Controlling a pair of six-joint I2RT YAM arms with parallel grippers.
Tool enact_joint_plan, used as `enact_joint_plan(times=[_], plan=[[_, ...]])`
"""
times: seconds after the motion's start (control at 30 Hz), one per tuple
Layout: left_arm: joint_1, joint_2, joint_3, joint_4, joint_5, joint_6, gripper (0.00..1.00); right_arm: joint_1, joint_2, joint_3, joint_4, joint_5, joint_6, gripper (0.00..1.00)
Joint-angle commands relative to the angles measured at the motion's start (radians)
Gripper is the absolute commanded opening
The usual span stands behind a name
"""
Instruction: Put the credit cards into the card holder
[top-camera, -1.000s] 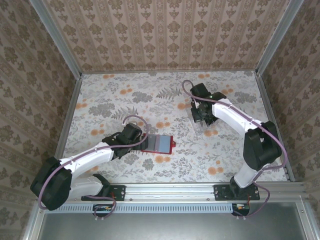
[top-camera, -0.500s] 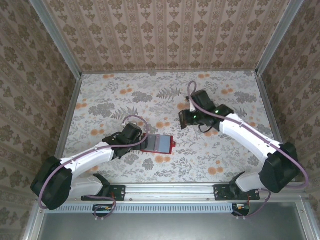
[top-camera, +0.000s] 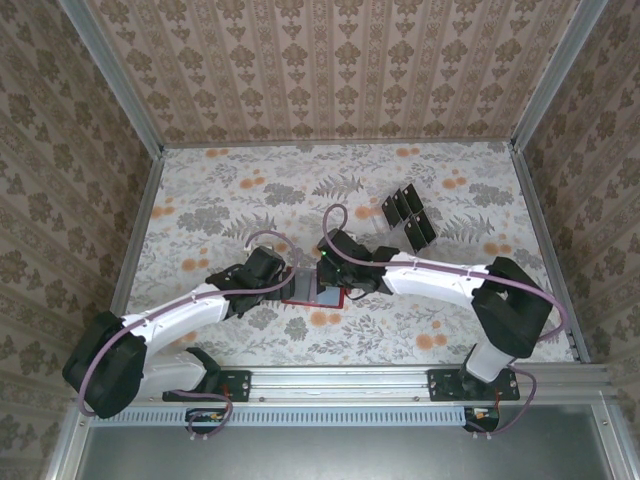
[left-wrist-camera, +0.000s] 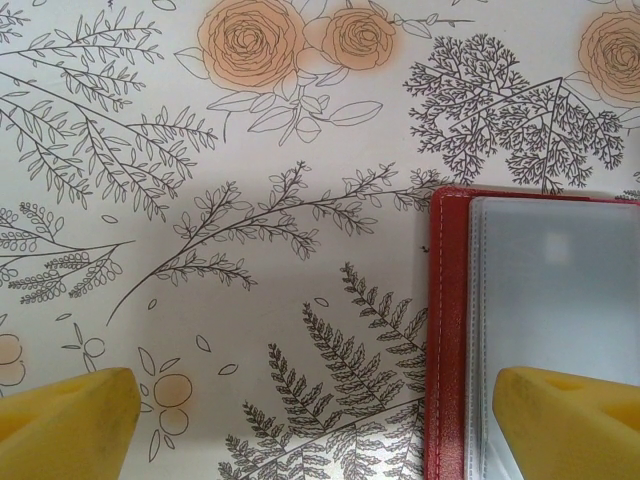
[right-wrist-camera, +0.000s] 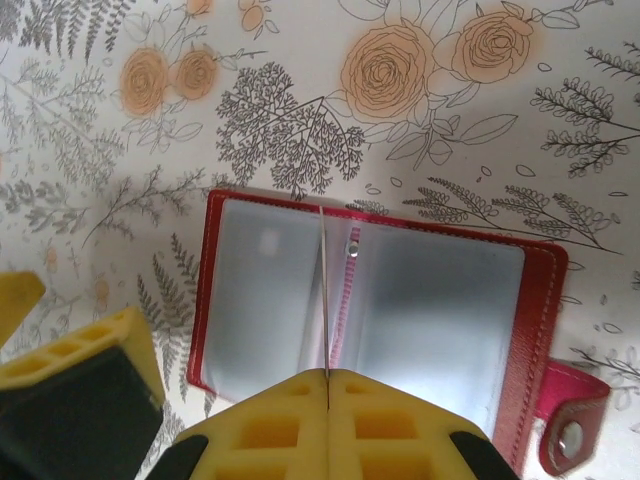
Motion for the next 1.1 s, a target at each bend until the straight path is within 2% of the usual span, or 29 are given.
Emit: enact_joint_plan(times=[0.0,0.43,0.57,0.9,1.07], plan=[[-0.005,-0.021,0.011,-0.016,-0.019,-0.003,1.0,0.016,0.024,-0.012,0.041,0.059,0.085,0.0],[-0.004,-0.039,-0.004,-0.009,-0.017,-0.003,1.0,0.047,0.095,-0.021,-0.023,0.067,0.07,0.0],[-0.003,-0.046,-0.003,-0.013,-0.014,0.002,1.0,0.038,0.08,-0.014,-0.086,0.08,-0.013,0.0],[-0.004,-0.064,-0.012,-0.02,-0.002,0.0,1.0,-0.085,0.11,0.065,-0.188,-0.041,-0.292,0.0],[-0.004,-0.064,-0.018,-0.014,0.01,0.005,1.0,-0.107,0.117,0.092,-0.193,-0.08,-0.318,0.0]])
